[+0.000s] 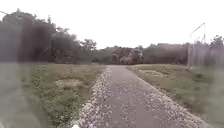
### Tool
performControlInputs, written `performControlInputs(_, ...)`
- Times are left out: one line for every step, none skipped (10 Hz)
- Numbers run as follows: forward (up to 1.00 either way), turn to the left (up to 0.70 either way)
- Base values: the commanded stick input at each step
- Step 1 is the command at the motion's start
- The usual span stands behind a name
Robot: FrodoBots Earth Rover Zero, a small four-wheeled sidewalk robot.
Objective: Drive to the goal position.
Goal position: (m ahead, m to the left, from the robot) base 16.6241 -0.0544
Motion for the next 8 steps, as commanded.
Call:
performControlInputs(1.00,0.00)
performControlInputs(1.00,0.00)
performControlInputs(1.00,0.00)
performControlInputs(1.00,0.00)
performControlInputs(1.00,0.00)
performControlInputs(1.00,0.00)
performControlInputs(1.00,-0.01)
performControlInputs(1.00,-0.03)
